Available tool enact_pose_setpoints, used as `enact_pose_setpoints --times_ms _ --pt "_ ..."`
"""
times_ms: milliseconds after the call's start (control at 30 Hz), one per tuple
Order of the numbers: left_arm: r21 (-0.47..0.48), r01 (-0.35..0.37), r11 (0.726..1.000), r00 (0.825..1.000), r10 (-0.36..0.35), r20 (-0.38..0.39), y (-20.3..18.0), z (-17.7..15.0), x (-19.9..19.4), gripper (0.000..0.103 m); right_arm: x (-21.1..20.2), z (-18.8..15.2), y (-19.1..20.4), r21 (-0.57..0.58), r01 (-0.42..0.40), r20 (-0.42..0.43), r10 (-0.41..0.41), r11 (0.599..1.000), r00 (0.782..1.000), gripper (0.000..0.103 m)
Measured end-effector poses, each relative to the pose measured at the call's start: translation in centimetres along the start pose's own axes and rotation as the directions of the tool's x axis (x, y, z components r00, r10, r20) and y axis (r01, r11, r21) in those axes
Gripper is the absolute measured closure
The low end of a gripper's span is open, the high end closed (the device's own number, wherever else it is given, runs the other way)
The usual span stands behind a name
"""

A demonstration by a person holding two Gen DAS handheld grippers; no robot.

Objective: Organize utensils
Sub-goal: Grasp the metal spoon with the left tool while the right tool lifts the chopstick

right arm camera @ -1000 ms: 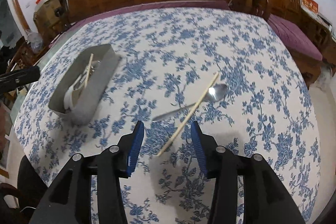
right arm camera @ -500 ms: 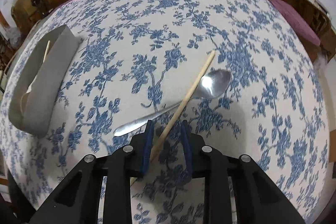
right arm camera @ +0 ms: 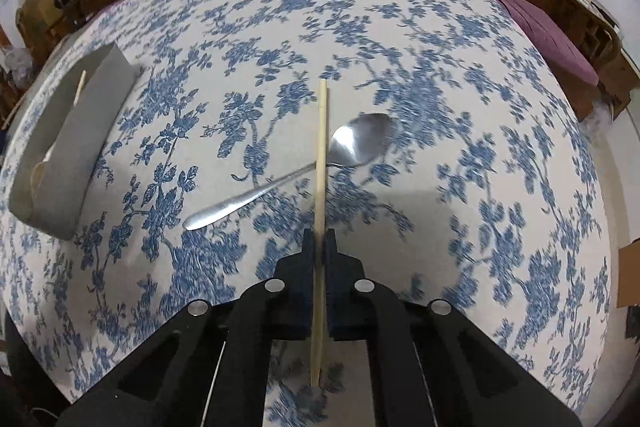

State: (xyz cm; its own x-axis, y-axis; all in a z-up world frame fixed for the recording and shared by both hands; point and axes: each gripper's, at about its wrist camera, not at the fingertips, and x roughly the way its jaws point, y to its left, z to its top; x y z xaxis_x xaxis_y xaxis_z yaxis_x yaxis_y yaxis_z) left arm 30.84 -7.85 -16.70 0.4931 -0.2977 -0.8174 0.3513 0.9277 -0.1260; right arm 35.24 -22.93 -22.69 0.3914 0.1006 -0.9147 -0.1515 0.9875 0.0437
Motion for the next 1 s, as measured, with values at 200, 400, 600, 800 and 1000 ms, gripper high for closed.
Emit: enact_pose_setpoints --times_ms 200,400,600,800,1000 --pt "0.040 0.044 0.998 0.999 -0.043 -0.027 -2.3 0.8 2.8 0.022 -2.7 -1.5 -2.3 0.028 -0.036 0.054 0.034 0.999 0.998 0.097" --pt "0.093 0.070 0.993 0.996 -0.064 -0.063 -5.0 2.0 6.5 0.024 -4.6 -3.2 -4.7 0.038 -0.038 0.072 0.036 0.999 0.997 0.097" --pt "0.147 0.076 0.986 0.992 -0.060 -0.110 -7.4 3.2 9.9 0.032 -5.1 -4.2 -6.3 0.042 -0.046 0.077 0.043 0.998 0.996 0.097" --pt "0.204 0.066 0.977 0.987 -0.034 -0.157 -8.9 4.0 12.6 0.042 -5.0 -4.9 -6.9 0.044 -0.056 0.077 0.052 0.997 0.996 0.097" --pt "0.237 0.048 0.970 0.982 -0.003 -0.189 -9.6 4.5 14.4 0.053 -4.7 -5.3 -7.4 0.054 -0.066 0.076 0.062 0.996 0.995 0.097"
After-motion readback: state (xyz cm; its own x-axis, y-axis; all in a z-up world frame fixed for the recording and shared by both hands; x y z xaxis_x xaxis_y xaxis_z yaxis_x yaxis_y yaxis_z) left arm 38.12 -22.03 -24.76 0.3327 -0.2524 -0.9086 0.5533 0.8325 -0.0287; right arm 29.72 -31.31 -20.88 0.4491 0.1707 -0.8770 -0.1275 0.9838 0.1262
